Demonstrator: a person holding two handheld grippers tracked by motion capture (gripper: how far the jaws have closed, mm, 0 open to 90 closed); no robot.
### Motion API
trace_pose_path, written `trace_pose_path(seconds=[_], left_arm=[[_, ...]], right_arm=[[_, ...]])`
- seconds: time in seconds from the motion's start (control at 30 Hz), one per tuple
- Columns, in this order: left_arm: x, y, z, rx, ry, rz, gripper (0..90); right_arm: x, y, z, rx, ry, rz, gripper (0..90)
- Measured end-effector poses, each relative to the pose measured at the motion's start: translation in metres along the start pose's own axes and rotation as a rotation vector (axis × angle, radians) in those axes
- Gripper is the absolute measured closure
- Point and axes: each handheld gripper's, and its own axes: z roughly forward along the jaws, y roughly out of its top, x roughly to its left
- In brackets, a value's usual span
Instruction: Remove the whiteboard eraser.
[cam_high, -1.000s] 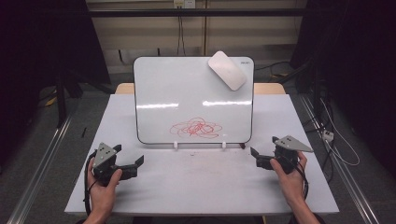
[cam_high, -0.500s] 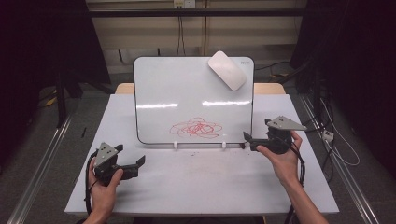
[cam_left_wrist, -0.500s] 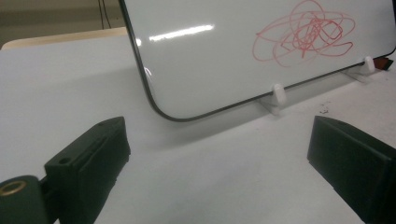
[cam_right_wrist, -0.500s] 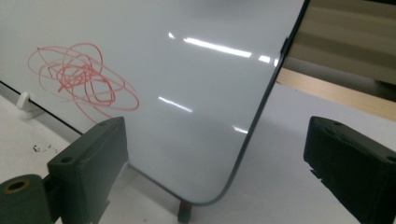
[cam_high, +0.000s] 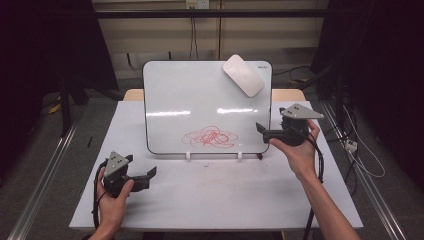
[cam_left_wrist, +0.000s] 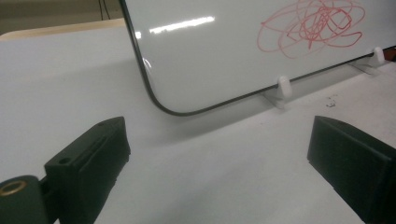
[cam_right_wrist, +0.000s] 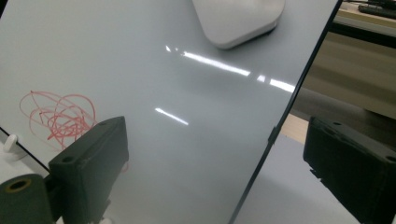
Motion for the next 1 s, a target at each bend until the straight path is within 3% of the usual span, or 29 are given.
trace_pose_path(seconds=[0.17,0.33,0.57,0.7,1.0], left_arm=[[0.002,-0.003,-0.001,-0.001,0.002,-0.006,5.3],[0.006,-0.003,-0.001,-0.004,0.005,-0.019,5.3],[0.007,-0.003,-0.004,-0.005,0.003,-0.012,5.3],[0.006,-0.003,-0.003,-0.007,-0.002,-0.011,5.3],[0.007,-0.003,-0.004,0.007,0.003,-0.006,5.3]], right_arm=[[-0.002,0.017,0.008,-0.01,-0.006,-0.025,8.0],[-0.001,0.035,0.017,0.0,0.003,-0.058,16.1],[0.001,0.06,0.031,-0.033,-0.041,-0.096,18.1],[0.001,0.073,0.038,-0.024,-0.078,-0.123,19.5],[0.0,0.095,0.059,0.026,-0.092,-0.177,22.5]])
